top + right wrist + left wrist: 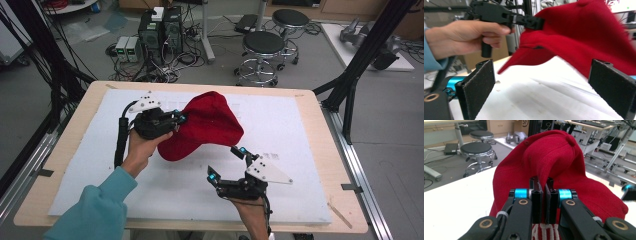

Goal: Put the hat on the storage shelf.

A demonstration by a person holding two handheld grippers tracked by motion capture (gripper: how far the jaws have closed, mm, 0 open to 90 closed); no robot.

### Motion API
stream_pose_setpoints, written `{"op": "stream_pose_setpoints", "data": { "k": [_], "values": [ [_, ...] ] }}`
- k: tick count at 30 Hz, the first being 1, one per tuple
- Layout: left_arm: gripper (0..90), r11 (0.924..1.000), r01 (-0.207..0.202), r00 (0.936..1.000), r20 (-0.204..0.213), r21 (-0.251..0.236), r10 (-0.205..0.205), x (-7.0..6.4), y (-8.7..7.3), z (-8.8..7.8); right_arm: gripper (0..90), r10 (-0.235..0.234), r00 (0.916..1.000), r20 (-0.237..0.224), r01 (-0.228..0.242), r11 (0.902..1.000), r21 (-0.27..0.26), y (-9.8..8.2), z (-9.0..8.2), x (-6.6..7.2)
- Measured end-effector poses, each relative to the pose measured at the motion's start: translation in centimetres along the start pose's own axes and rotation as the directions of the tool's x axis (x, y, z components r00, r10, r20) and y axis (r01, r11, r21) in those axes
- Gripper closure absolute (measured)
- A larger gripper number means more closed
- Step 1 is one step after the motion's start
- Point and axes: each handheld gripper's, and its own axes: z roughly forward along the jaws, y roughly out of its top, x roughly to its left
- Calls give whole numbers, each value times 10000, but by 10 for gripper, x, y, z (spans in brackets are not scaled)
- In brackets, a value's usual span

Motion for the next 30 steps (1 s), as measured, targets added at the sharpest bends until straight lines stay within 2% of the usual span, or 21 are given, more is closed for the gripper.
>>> {"op": "stream_pose_setpoints", "data": {
  "k": [1,3,5,7,12,16,20,26,30],
  "values": [
    [865,10000,-18,10000,-21,-22,17,-1,1,1,62,184,9997,-164,-183,9998,16,0,3,2],
    [864,10000,-4,10000,-1,-30,4,-3,2,3,63,241,9986,-470,-234,9996,145,0,9,5],
    [865,10000,-65,9999,155,10,65,-5,2,5,69,309,9979,-567,-295,9992,257,0,13,9],
    [865,9999,-146,9997,189,71,144,-8,2,7,129,354,9968,-712,-337,9991,254,-1,16,10],
    [864,9999,-130,9996,239,43,129,-12,2,9,196,127,9913,-1310,-53,9984,562,-6,25,11],
    [864,9999,-154,9996,257,7,154,-13,3,11,197,-48,9937,-1119,131,9972,735,-11,28,12],
    [865,9999,-133,9995,286,-12,133,-15,3,13,209,445,9945,-948,-359,9952,907,-11,32,11],
    [865,9998,-79,9993,364,-159,85,-20,4,16,255,764,9929,-911,-697,9948,741,-11,39,12],
    [865,9998,-103,9993,359,-174,109,-22,4,17,288,893,9926,-822,-821,9928,868,-11,43,14]
  ]
}}
